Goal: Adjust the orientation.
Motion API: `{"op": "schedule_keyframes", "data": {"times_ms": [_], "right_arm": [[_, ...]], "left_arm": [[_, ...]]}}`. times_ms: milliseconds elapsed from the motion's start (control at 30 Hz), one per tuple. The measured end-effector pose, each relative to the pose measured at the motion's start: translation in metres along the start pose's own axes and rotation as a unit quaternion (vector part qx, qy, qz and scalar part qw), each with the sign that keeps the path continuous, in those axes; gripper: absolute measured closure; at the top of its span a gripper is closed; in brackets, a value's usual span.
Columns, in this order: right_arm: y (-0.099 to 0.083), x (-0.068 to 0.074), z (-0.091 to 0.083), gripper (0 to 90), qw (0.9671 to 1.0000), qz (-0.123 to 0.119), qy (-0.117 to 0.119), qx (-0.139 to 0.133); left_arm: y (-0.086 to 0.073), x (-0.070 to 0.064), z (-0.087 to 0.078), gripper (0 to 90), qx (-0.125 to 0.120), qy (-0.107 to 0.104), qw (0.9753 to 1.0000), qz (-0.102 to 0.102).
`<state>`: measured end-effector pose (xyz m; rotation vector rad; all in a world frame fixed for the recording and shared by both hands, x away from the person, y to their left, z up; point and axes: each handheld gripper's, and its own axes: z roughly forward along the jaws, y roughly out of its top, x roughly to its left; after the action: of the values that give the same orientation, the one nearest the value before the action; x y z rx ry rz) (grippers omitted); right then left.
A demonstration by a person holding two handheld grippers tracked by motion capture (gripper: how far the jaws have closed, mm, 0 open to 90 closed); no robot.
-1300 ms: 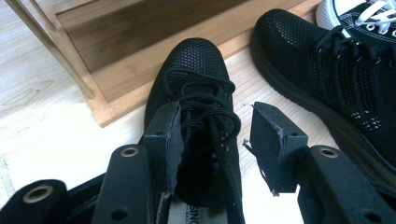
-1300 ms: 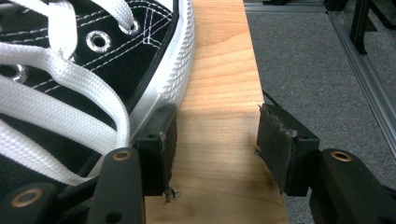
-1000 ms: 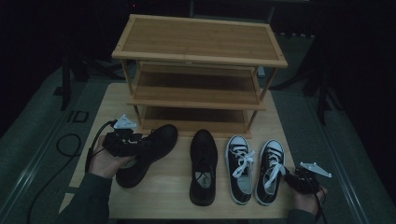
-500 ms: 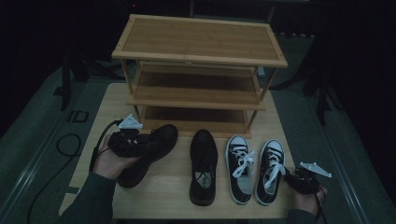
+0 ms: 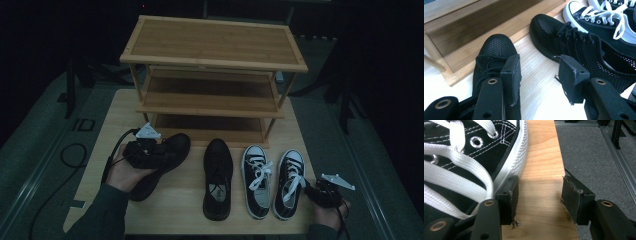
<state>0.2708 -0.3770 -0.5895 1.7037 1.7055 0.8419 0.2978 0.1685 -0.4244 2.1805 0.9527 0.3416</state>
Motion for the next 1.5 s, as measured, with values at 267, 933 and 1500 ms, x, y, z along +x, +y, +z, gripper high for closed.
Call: {"op": "schedule_keyframes", "data": {"times_ms": [267,933,1500], "right_arm": [[0.0,0.0,0.0,46.8,1.0,0.001,0.001,0.0],[0.0,0.0,0.0,46.6,1.0,0.0,0.001,0.001],[0.0,0.0,0.0,46.7,1.0,0.0,0.001,0.001]], "left_arm": [[0.012,-0.012,0.008,52.1,0.003,-0.012,0.9998,0.015],[0.026,-0.045,0.05,44.7,0.034,-0.038,0.9977,0.044],[0.026,-0.062,0.076,40.3,0.063,-0.049,0.9956,0.049]]}}
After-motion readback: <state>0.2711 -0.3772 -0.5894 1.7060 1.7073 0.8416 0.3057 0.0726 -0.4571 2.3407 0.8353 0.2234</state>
